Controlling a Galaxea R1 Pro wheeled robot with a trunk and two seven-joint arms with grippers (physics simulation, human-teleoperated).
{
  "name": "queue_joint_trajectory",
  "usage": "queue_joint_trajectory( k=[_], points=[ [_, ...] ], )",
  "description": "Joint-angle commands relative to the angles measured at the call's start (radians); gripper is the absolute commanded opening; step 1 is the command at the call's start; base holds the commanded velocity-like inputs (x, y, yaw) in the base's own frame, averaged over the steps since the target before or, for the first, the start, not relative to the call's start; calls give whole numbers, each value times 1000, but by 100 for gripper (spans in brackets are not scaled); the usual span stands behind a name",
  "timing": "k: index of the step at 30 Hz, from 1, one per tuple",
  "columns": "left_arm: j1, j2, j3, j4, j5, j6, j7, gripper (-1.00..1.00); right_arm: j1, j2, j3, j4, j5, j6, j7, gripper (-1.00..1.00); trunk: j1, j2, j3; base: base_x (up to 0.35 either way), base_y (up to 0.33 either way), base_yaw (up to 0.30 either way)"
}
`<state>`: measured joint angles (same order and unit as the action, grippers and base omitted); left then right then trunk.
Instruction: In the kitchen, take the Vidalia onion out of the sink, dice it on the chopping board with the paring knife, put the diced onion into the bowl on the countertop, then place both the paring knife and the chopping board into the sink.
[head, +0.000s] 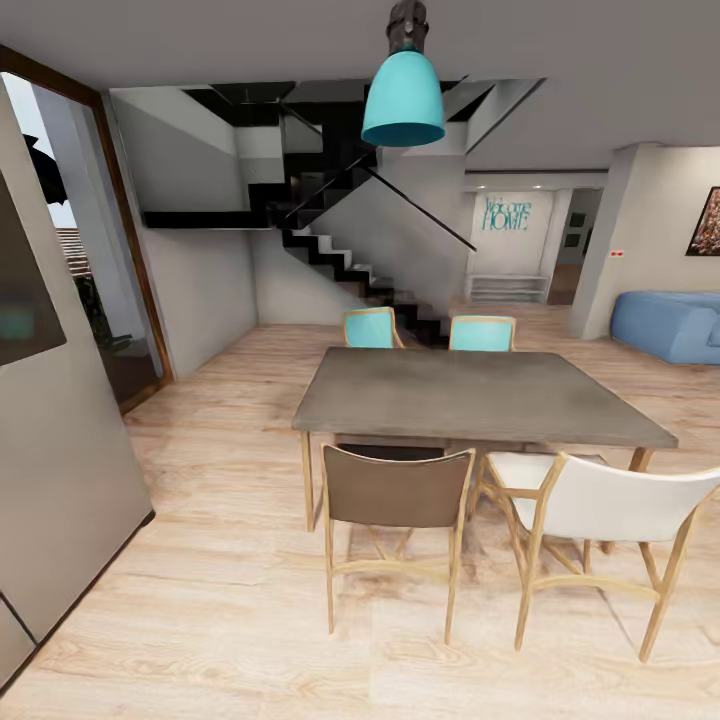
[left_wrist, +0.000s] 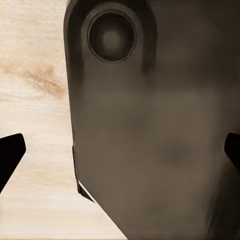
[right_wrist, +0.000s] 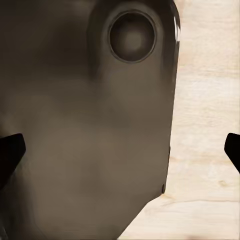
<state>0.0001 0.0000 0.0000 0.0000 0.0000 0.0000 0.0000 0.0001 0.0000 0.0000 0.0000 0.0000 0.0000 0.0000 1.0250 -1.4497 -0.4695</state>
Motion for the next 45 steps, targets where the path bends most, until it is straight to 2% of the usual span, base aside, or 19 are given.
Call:
queue_joint_trajectory(
  k=[1,5,10,29,36,45],
  points=[
    [0,0,0,0,0,0,0,100,0,0,0,0,0,0,0,100,0,0,0,0,0,0],
    [1,8,-1,2,-2,-2,0,100,-2,23,2,-19,-2,8,4,100,0,0,0,0,0,0],
    [1,12,-2,2,-2,-2,0,100,-2,34,4,-25,-2,8,3,100,0,0,0,0,0,0],
    [1,17,-2,2,-2,-2,0,100,-2,38,4,-27,-1,-7,2,100,0,0,0,0,0,0],
    [1,16,-2,0,-2,-2,0,100,-2,37,1,-52,-4,-66,1,100,0,0,0,0,0,0],
    [1,22,1,-2,1,-6,0,100,-2,44,2,-53,-5,-91,3,100,0,0,0,0,0,0]
  ],
)
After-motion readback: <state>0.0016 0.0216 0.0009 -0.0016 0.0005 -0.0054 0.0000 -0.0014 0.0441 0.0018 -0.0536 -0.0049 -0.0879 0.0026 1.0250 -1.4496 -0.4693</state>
